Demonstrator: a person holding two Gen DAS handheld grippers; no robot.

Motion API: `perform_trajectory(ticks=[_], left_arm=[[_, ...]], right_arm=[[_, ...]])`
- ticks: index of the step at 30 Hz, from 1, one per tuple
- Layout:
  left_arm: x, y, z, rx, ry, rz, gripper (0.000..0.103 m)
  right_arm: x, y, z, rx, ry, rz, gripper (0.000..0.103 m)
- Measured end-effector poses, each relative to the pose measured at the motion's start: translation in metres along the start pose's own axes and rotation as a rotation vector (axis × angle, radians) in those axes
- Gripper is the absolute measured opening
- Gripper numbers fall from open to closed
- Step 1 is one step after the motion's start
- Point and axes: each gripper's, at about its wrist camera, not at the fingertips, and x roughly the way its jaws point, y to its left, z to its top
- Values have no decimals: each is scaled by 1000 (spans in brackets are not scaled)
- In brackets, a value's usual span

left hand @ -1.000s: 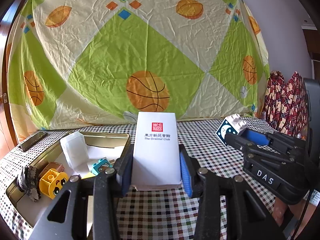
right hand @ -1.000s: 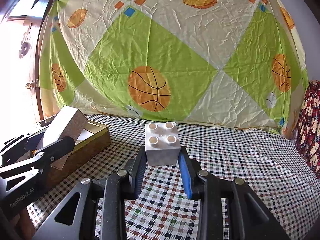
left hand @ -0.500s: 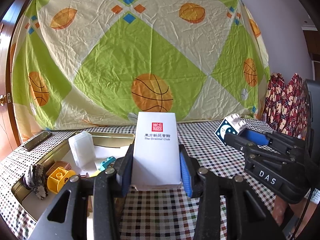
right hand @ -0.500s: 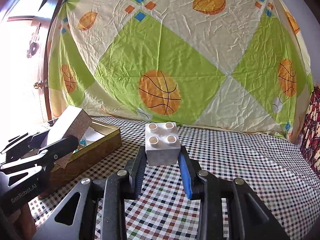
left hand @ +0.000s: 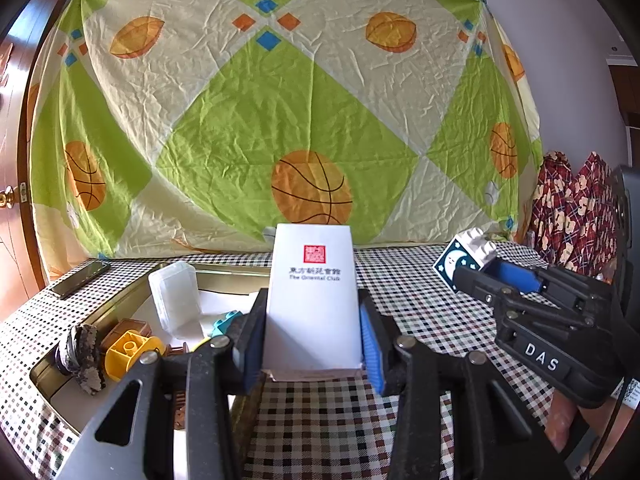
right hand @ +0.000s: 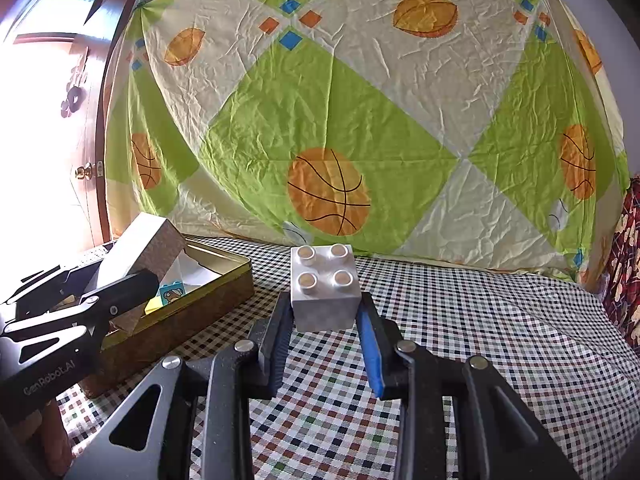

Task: Organize rigid objects
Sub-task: 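Carry white lego block with right tool while left tool carries white box toward tin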

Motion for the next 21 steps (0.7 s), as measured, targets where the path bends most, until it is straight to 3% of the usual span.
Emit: perform_trajectory(ticks=[21], left_arm=[[-11,6,-1,6,-19,16,40]], right_arm=[[-5,8,0,24,-12,42,34]])
